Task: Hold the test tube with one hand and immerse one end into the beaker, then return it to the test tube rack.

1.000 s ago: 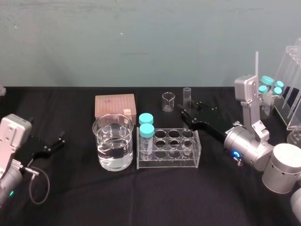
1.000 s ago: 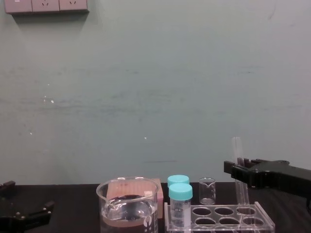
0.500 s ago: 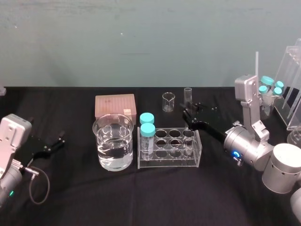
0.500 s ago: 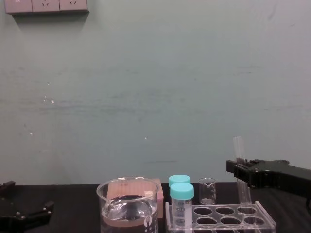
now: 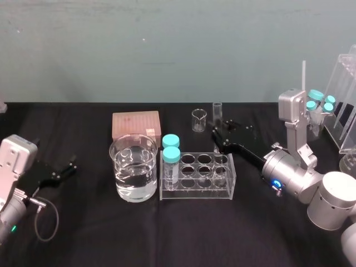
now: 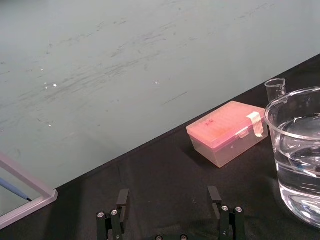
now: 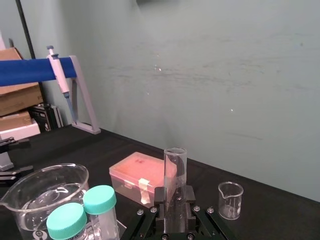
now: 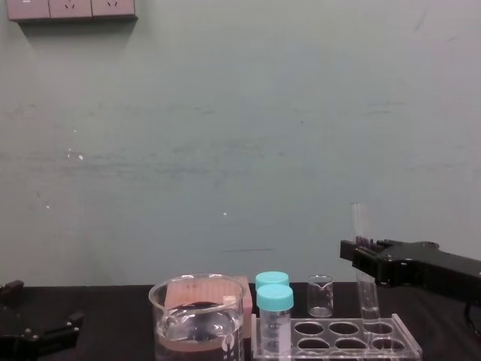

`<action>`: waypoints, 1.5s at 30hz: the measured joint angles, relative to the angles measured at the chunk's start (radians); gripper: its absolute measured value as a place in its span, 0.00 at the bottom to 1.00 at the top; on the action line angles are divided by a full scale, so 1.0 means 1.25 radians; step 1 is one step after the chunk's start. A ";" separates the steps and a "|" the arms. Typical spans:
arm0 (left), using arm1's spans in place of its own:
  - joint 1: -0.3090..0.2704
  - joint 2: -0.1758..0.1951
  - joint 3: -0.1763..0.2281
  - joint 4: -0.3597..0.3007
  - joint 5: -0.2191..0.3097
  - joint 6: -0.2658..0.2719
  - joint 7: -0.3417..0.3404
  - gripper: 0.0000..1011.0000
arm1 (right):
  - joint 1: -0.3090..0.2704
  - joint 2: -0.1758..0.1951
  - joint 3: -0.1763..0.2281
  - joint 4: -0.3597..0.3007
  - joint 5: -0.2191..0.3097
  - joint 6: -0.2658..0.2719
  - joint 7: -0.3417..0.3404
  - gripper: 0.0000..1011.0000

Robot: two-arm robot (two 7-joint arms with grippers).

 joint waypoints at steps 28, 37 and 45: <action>0.000 0.000 0.000 0.000 0.000 0.000 0.000 0.99 | -0.021 -0.001 0.037 -0.024 -0.007 -0.064 0.022 0.22; 0.000 0.000 0.000 0.000 0.000 0.000 0.000 0.99 | -0.025 0.000 0.048 -0.047 0.007 -0.078 0.031 0.22; 0.000 0.000 0.000 0.000 0.000 0.000 0.000 0.99 | -0.026 0.017 0.069 -0.103 0.015 -0.088 0.031 0.22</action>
